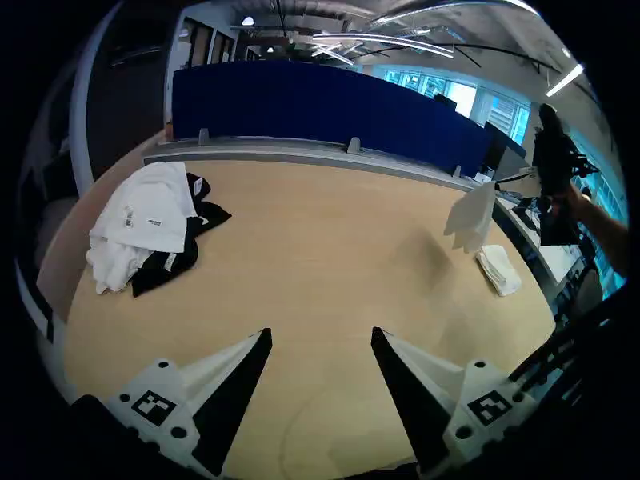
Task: Fold towel
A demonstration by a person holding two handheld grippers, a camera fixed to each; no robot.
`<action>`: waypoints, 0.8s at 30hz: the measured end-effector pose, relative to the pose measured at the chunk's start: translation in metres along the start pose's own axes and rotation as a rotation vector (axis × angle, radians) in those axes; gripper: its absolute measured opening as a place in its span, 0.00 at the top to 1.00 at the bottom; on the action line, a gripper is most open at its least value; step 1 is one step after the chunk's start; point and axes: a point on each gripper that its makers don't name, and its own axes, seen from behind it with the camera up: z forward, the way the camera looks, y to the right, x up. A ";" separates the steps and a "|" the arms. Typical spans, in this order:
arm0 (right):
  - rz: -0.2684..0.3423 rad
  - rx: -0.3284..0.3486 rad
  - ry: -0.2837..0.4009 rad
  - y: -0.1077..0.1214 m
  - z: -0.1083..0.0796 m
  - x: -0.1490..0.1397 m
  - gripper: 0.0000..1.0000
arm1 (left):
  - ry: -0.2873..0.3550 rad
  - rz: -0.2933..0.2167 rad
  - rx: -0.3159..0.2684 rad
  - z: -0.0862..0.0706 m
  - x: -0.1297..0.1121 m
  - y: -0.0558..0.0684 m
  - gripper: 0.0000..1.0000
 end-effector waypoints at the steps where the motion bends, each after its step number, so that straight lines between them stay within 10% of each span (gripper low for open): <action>1: 0.005 -0.011 -0.006 0.009 -0.001 -0.004 0.96 | -0.002 0.002 0.001 0.001 0.000 0.000 0.08; 12: 0.073 -0.095 -0.060 0.075 0.002 -0.044 0.96 | -0.010 0.013 0.001 0.010 0.007 0.009 0.08; 24: 0.110 -0.120 -0.076 0.090 0.011 -0.059 0.96 | -0.019 0.020 -0.001 0.016 0.009 0.015 0.08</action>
